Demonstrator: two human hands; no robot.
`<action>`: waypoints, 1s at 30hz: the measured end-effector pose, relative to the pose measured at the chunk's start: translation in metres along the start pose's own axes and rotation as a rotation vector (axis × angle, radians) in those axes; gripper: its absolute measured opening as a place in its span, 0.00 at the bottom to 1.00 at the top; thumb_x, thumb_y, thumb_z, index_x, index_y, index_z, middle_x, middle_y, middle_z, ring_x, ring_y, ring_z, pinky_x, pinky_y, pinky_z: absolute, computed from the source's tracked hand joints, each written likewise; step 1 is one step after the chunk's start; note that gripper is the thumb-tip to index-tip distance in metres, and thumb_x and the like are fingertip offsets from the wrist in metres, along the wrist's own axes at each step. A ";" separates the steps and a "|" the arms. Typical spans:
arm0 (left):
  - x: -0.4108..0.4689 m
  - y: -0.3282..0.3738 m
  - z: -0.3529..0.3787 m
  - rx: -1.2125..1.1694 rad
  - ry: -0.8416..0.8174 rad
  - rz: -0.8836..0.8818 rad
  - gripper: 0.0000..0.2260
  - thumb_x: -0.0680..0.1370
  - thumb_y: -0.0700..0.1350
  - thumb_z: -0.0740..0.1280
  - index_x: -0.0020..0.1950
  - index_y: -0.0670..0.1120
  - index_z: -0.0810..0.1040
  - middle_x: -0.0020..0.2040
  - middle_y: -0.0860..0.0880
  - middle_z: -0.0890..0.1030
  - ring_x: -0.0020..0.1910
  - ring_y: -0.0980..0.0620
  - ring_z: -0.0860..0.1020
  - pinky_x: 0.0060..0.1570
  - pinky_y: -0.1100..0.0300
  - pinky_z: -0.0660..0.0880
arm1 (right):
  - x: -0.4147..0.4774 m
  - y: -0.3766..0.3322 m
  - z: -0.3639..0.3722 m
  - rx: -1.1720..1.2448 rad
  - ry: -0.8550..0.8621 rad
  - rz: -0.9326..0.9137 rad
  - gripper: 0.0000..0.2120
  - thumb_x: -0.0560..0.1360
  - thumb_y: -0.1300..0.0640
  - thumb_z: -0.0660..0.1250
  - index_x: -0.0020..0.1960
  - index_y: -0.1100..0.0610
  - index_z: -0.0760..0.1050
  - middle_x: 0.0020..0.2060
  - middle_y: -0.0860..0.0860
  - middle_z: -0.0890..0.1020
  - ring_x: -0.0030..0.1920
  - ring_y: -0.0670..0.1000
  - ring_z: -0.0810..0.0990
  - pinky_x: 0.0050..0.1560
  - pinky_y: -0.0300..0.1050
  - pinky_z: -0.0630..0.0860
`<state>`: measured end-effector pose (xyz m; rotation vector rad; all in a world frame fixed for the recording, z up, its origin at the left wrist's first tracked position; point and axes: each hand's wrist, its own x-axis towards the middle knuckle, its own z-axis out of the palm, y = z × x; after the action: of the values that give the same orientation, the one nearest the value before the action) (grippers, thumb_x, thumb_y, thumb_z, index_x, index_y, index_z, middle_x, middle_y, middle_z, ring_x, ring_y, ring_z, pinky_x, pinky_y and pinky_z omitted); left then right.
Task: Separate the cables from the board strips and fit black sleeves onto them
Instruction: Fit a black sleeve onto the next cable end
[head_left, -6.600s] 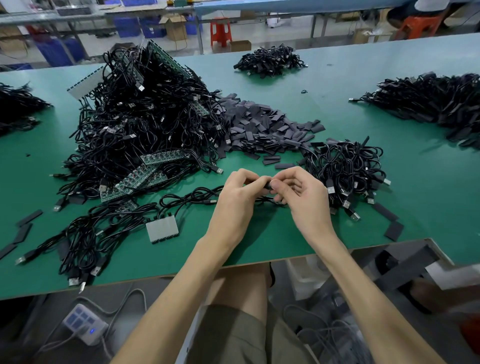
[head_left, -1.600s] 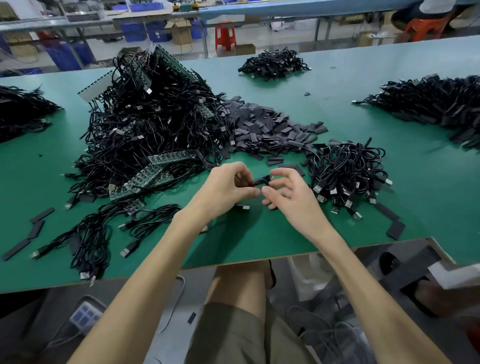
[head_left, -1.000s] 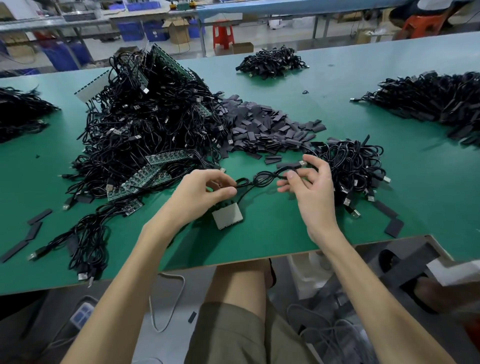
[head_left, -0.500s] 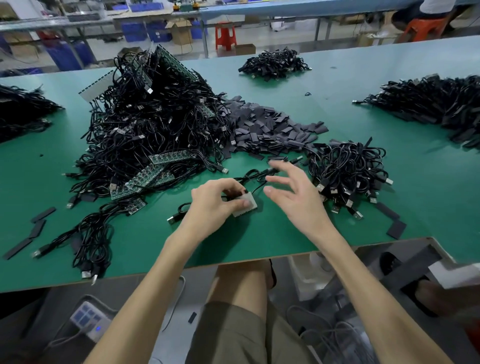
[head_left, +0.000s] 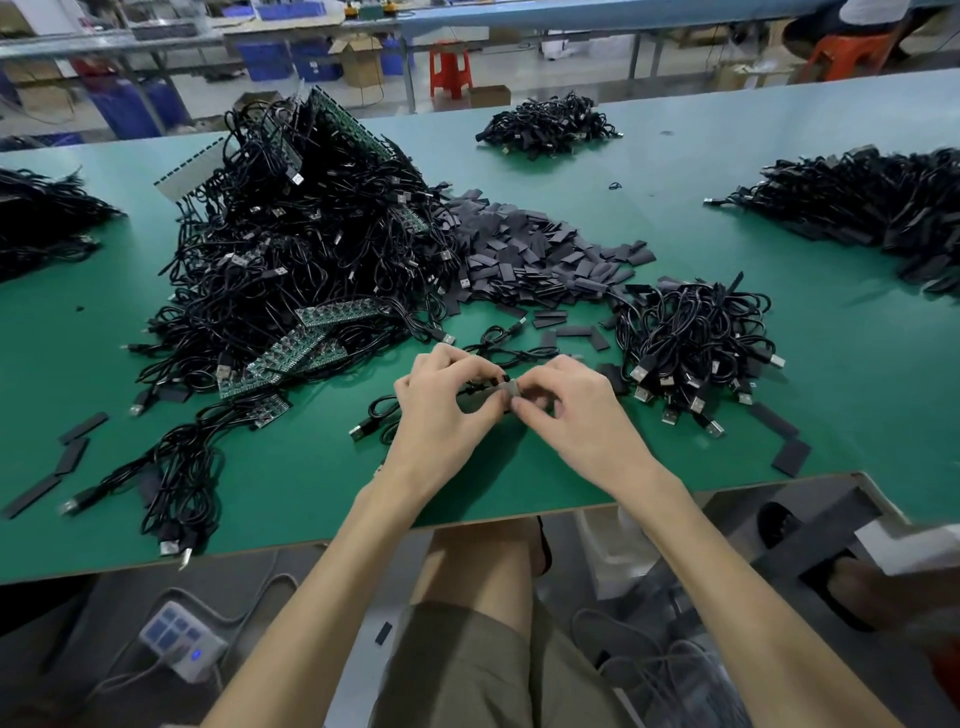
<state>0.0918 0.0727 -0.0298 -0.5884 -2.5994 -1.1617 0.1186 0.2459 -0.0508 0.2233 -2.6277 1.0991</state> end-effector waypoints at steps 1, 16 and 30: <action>0.000 0.001 0.001 0.002 -0.003 -0.007 0.05 0.77 0.46 0.74 0.51 0.53 0.83 0.51 0.54 0.78 0.58 0.52 0.73 0.60 0.50 0.63 | 0.000 -0.001 0.000 -0.016 0.003 -0.004 0.03 0.78 0.57 0.73 0.51 0.55 0.82 0.43 0.50 0.79 0.42 0.48 0.78 0.45 0.44 0.75; -0.003 -0.003 0.012 0.001 -0.049 -0.037 0.03 0.77 0.45 0.71 0.48 0.53 0.80 0.47 0.62 0.79 0.55 0.62 0.70 0.49 0.59 0.55 | 0.003 0.005 -0.007 0.305 -0.040 0.130 0.07 0.76 0.62 0.75 0.48 0.56 0.77 0.36 0.47 0.82 0.34 0.40 0.76 0.39 0.34 0.74; -0.004 -0.002 0.013 0.029 -0.060 -0.061 0.01 0.79 0.48 0.70 0.49 0.53 0.79 0.48 0.57 0.81 0.54 0.58 0.72 0.49 0.56 0.55 | 0.003 0.005 -0.005 0.254 -0.022 0.118 0.09 0.77 0.60 0.75 0.46 0.51 0.75 0.38 0.47 0.82 0.35 0.40 0.76 0.39 0.34 0.75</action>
<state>0.0941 0.0800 -0.0414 -0.5499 -2.6970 -1.1398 0.1160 0.2531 -0.0495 0.1338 -2.5425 1.4790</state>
